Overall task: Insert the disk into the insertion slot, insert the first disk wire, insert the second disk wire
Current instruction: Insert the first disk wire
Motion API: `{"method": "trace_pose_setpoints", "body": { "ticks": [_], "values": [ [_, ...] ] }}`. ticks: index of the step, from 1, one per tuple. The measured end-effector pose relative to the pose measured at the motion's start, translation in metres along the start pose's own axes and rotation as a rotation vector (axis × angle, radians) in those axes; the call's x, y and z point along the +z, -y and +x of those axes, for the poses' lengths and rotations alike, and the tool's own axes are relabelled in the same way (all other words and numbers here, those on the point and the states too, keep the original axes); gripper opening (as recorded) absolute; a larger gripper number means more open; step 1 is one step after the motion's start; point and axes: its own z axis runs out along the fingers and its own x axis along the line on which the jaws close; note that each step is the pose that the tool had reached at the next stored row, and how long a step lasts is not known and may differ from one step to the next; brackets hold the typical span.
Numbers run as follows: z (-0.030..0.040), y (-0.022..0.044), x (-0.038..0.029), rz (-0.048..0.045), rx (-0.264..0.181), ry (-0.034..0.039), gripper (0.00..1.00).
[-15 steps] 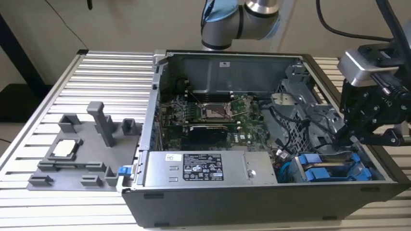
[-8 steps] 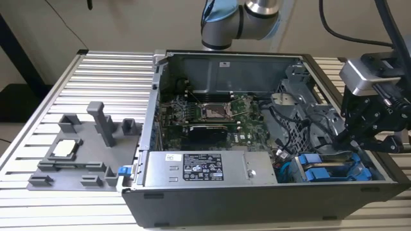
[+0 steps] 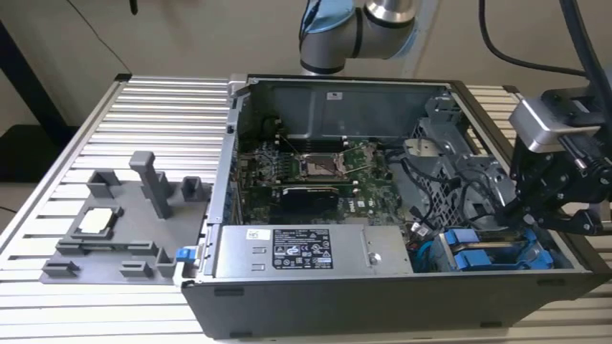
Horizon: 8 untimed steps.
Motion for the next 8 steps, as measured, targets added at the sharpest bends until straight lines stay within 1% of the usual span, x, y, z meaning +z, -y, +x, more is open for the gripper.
{"method": "trace_pose_setpoints", "body": {
  "ticks": [6, 8],
  "values": [
    [0.0015, 0.0047, 0.0048, 0.0000, 0.000, 0.0007, 0.19],
    [0.0018, 0.0054, 0.0063, 0.0000, 0.000, 0.0008, 0.19]
  ]
}}
